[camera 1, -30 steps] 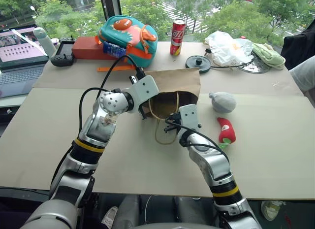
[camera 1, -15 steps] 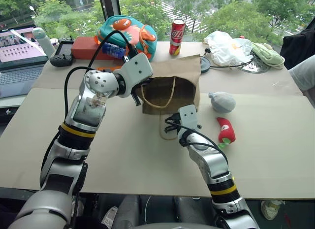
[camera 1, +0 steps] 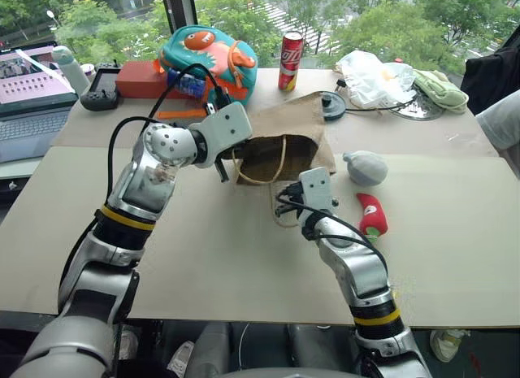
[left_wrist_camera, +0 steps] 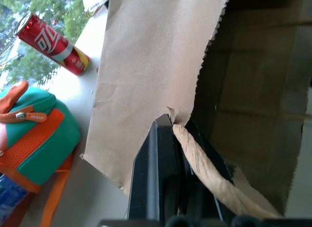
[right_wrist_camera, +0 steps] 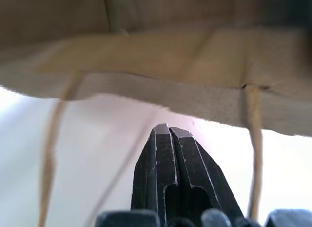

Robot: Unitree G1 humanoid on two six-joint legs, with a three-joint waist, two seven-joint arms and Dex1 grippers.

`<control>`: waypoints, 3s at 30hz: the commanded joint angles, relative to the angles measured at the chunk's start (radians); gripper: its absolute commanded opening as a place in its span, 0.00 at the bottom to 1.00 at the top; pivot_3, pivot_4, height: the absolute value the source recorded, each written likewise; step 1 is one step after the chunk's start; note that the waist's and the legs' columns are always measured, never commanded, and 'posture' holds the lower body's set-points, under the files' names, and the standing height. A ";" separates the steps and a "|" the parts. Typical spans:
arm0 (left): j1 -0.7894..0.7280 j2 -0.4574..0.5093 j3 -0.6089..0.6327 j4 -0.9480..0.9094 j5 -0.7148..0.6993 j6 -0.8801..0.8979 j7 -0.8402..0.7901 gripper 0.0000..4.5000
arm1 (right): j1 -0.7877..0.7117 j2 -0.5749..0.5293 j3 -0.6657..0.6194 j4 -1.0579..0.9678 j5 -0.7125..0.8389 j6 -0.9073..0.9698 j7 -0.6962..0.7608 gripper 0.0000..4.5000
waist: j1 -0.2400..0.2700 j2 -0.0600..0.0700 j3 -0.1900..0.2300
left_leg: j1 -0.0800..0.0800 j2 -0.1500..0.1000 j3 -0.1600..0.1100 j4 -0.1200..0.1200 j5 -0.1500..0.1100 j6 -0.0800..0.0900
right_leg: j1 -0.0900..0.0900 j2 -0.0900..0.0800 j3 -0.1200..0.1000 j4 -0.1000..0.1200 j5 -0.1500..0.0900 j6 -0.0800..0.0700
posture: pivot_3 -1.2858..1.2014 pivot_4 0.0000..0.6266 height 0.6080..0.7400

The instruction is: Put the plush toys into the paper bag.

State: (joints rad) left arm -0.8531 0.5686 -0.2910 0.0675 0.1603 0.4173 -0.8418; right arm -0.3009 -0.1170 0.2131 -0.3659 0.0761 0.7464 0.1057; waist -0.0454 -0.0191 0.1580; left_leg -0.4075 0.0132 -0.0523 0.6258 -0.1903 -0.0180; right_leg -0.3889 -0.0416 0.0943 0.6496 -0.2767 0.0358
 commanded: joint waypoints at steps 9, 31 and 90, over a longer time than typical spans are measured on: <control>-0.006 -0.007 0.000 0.023 0.020 -0.014 0.011 0.00 | -0.010 0.020 -0.181 -0.318 0.158 0.275 0.029 0.01 | 0.001 0.000 0.000 | 0.000 0.000 -0.001 0.001 0.000 0.000 | 0.000 0.000 -0.001 0.000 0.000 0.000 | 0.52 0.24 0.99; -0.018 -0.085 0.036 0.035 -0.048 0.115 0.020 0.00 | -0.258 -0.285 -0.283 0.420 -0.086 -0.058 -0.008 0.99 | 0.000 0.000 0.000 | -0.001 -0.001 0.002 0.000 0.000 0.000 | 0.000 -0.001 0.001 -0.001 0.000 0.000 | 0.52 0.24 0.99; -0.098 -0.073 0.017 0.034 -0.060 0.040 0.036 0.00 | -0.235 -0.161 -0.084 -0.216 0.242 0.409 0.023 0.26 | -0.001 0.000 0.000 | -0.002 -0.001 0.000 0.000 0.000 0.000 | -0.001 0.000 0.000 -0.001 0.000 0.000 | 0.52 0.24 0.99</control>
State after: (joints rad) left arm -0.9328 0.4910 -0.2665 0.1468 0.0862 0.4864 -0.8013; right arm -0.4941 -0.3046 0.1256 -0.5831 0.3268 1.1671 0.1432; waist -0.0463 -0.0190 0.1581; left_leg -0.4098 0.0127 -0.0524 0.6261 -0.1905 -0.0175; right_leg -0.3901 -0.0419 0.0942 0.6485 -0.2767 0.0358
